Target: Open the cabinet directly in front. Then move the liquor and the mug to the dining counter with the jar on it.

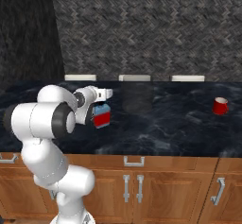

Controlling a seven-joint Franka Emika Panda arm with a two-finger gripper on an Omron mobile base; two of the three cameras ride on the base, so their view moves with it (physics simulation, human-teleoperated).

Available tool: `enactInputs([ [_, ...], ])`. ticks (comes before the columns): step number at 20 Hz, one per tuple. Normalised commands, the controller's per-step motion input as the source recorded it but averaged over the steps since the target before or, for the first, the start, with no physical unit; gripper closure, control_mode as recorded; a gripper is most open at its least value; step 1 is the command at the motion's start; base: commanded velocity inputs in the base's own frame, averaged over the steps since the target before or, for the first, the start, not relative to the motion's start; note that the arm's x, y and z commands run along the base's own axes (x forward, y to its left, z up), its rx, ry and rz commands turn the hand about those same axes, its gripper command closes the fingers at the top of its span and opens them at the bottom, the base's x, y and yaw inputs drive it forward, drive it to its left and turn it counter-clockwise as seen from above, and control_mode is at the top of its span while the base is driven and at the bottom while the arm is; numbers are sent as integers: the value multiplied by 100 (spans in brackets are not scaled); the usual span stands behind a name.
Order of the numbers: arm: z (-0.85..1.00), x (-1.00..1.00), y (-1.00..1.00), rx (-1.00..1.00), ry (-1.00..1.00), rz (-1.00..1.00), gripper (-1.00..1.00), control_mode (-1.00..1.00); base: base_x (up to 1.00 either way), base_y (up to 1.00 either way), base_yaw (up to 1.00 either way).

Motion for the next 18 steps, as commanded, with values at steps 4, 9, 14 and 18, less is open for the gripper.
enactInputs([
  [4, 96, -15, 0, 0, 26, -10, -100, -100, 0, 0, 0],
  [9, 100, -46, 0, 0, 40, -8, -100, -100, 0, 0, 0],
  [14, 59, -96, -1, 0, 36, -7, -100, -100, 0, 0, 0],
  [18, -35, -100, 0, -8, 4, 0, -100, -100, 0, 0, 0],
])
